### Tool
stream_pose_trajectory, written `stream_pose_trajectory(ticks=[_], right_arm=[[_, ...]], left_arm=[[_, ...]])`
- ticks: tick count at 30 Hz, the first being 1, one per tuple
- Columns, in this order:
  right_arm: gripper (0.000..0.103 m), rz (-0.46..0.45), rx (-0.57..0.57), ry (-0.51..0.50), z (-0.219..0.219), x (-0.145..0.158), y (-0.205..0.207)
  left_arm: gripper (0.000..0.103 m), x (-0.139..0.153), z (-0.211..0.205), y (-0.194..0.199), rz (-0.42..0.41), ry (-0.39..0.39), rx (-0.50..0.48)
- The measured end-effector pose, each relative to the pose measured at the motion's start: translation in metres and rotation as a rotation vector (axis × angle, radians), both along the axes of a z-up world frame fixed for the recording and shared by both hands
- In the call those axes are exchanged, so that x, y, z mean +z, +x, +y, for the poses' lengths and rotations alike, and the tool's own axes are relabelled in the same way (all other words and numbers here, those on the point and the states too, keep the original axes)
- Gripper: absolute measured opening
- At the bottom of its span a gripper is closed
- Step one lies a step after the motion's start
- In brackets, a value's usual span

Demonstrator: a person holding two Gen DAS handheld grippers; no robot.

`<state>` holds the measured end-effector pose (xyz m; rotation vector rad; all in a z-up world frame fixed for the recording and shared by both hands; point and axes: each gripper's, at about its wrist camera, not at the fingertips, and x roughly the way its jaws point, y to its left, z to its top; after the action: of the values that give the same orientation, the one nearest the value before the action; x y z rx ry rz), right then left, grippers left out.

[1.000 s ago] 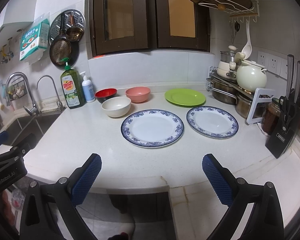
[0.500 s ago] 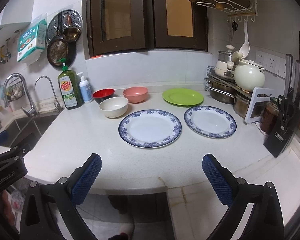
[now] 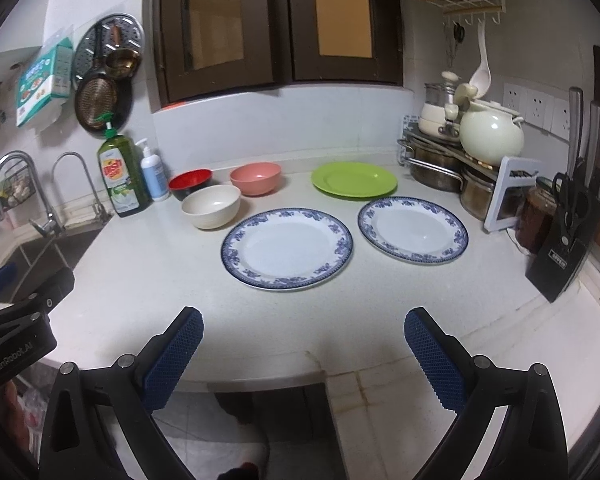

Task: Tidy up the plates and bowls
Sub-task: 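Reach both grippers to the larger blue-and-white plate and close on its rim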

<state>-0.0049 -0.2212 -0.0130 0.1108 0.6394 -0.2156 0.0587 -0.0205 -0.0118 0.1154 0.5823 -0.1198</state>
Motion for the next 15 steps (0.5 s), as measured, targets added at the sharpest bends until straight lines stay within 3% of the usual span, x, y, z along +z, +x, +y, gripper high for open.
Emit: stream_pose_trajectory(ticks=[15], right_arm=[[0.102, 0.037, -0.131, 0.033, -0.026, -0.018, 0.087]], left_arm=[[0.103, -0.016, -0.024, 0.123, 0.04, 0.009, -0.154]])
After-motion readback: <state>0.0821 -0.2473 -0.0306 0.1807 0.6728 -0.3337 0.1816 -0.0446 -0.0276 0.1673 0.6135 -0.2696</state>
